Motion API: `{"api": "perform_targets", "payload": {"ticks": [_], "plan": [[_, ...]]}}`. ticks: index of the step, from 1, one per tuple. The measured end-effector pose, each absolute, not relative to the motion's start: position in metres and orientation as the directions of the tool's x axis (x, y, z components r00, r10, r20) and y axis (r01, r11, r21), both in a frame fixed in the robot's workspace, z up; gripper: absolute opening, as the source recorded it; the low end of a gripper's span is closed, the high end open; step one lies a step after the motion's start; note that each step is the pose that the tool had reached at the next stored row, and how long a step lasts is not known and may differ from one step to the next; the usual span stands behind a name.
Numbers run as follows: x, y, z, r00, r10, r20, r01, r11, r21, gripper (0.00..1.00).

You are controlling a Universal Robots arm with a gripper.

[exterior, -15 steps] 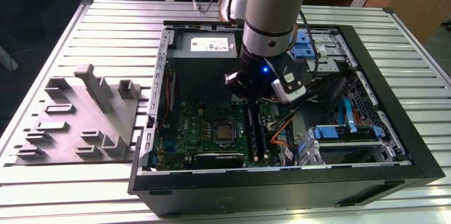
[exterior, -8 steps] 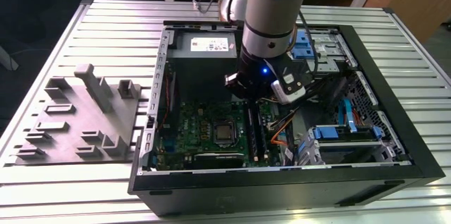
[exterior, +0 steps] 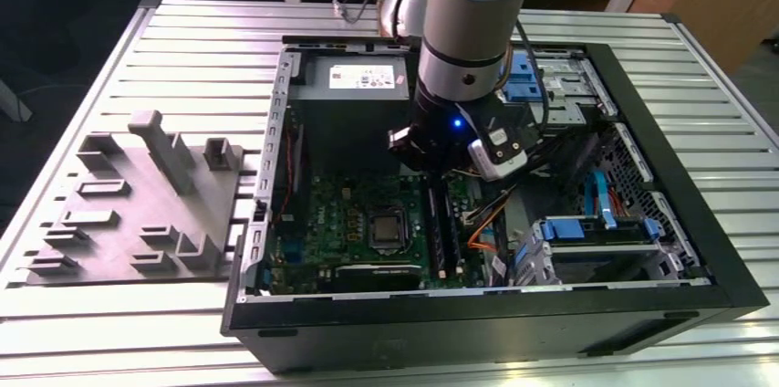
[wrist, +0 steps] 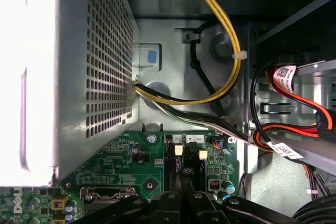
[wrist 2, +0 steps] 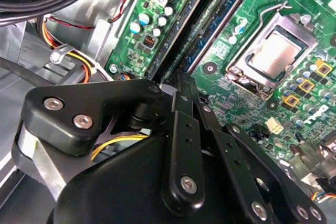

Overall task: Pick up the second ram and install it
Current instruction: 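Press down the second ram until it locks into place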

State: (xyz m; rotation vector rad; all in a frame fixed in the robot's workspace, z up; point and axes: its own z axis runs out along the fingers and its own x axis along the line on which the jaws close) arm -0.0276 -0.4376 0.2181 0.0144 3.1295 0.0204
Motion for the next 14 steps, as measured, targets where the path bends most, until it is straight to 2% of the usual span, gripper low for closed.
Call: {"api": "perform_targets", "payload": {"ticks": [14], "plan": [[-0.0276, -0.4378, 0.2169, -1.000, 0.009, -0.012, 0.009, 1.000, 0.013, 0.10]]}}
